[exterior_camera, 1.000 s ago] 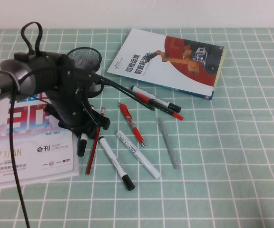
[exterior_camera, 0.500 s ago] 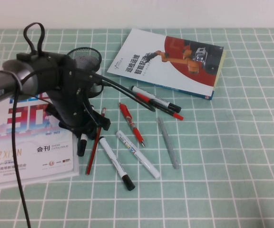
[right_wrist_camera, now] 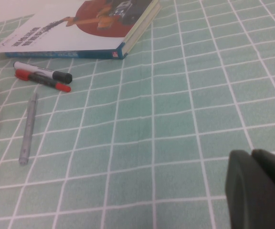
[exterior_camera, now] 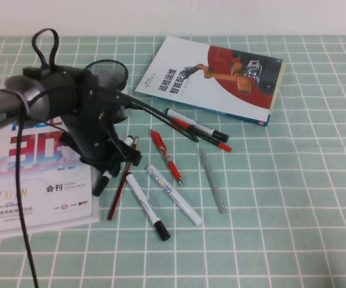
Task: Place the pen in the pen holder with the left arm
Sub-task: Pick up the pen on the table, then place the pen onto the pen holder
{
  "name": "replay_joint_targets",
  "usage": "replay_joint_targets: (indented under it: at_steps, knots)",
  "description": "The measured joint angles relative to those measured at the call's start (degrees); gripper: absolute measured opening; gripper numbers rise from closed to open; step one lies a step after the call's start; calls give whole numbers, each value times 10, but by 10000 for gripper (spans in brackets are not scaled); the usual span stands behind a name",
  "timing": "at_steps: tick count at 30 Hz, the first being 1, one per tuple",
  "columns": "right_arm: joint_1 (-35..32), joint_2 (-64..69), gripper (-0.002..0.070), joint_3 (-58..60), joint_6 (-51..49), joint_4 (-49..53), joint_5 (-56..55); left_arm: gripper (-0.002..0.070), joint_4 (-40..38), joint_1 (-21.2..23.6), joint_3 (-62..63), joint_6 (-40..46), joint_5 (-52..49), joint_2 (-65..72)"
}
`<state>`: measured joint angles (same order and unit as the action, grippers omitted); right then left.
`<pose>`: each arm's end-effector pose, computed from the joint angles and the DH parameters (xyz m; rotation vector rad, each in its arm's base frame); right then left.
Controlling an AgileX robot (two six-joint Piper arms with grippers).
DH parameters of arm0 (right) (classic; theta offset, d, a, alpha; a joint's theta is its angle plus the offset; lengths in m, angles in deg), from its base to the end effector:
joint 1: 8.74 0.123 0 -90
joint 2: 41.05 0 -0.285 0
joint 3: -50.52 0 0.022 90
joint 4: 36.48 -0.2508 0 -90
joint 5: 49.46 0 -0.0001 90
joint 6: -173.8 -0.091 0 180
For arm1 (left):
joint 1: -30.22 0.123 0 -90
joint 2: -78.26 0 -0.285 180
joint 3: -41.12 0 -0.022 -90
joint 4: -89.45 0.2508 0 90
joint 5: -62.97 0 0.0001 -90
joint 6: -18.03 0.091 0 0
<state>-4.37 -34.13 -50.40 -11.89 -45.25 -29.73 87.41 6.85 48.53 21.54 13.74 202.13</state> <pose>0.0528 0.0087 0.1724 0.1184 1.8460 0.2709 0.3805 -0.1671 0.1794 0.6457 2.8260 -0.1054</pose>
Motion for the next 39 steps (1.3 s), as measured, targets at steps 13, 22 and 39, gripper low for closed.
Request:
replay_joint_targets:
  at_steps: [13, 22, 39]
  knots:
    - [0, 0, -20, 0, 0, 0, 0, 118, -24, 0, -154, 50, 207, -258]
    - [0, 0, -20, 0, 0, 0, 0, 118, -28, 0, -248, 57, 595, -309]
    - [0, 0, -20, 0, 0, 0, 0, 118, -31, 53, -83, -23, 758, -38]
